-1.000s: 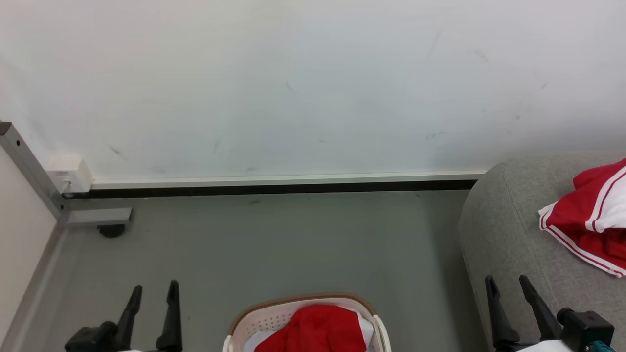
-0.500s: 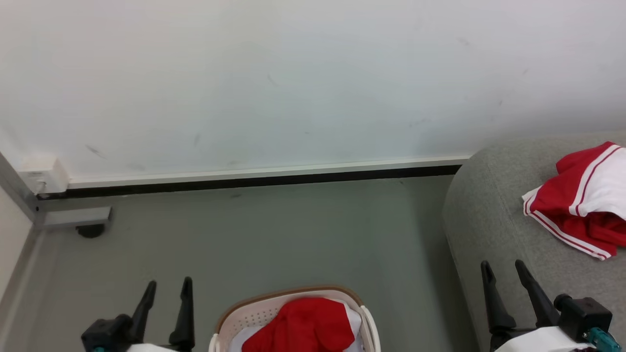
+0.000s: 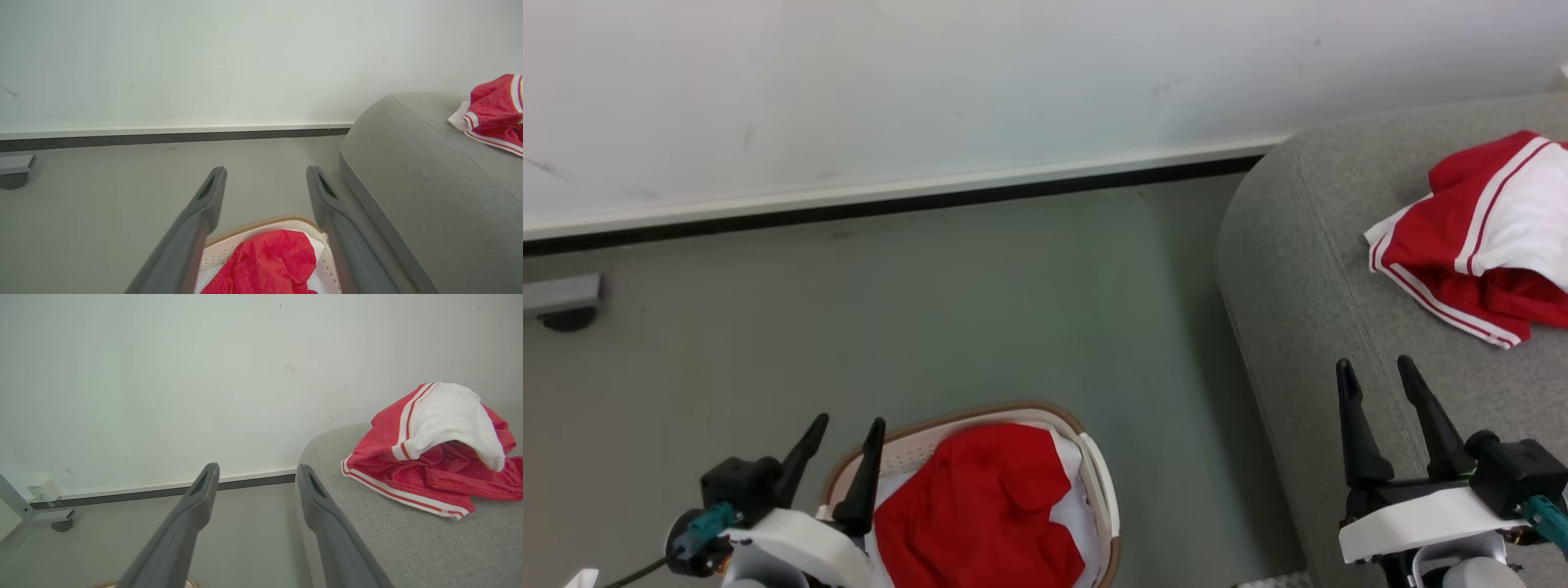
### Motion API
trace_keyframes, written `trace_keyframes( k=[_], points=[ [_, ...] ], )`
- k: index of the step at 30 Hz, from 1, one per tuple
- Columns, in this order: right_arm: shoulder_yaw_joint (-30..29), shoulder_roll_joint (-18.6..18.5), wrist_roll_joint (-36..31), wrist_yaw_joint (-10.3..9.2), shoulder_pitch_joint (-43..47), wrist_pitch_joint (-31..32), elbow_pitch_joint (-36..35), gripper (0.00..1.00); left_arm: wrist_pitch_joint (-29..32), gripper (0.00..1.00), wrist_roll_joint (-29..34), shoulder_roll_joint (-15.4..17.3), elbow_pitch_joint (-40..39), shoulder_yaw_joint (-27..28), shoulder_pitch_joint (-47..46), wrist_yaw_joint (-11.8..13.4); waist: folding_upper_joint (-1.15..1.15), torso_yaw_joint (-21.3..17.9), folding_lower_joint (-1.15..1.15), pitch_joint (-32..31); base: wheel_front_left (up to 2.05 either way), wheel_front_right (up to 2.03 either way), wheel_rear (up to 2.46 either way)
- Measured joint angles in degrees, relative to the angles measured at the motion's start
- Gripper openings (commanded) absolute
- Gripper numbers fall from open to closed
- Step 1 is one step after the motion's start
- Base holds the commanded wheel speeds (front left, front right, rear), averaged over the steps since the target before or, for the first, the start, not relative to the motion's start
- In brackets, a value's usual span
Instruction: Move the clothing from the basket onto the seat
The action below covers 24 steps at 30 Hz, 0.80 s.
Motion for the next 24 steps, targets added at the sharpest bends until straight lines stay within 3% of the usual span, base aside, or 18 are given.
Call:
trace_keyframes(
  k=[12, 14, 24],
  points=[
    [-1.35, 0.00, 1.77, 0.00, -5.30, -2.88, -1.14, 1.00, 3.34, 1.00, -9.03, 6.71, 11.46, -16.67, -11.35, -0.14, 0.00, -3.71, 0.01, 10.80, 0.00, 0.00, 0.00],
    [-1.20, -0.01, 2.34, 0.00, -6.48, -2.97, -1.58, 1.00, 4.65, 1.00, -10.70, 8.24, 13.80, -22.17, -14.45, -0.14, 0.00, -4.67, 0.01, 13.55, 0.00, 0.00, 0.00],
    [-0.79, -0.01, 4.47, 0.00, -8.73, -3.21, -7.49, 1.00, 9.87, 1.00, -18.53, 11.11, 19.28, -36.12, -21.79, -0.14, 0.00, -7.16, 0.01, 21.52, 0.00, 0.00, 0.00]
  ],
)
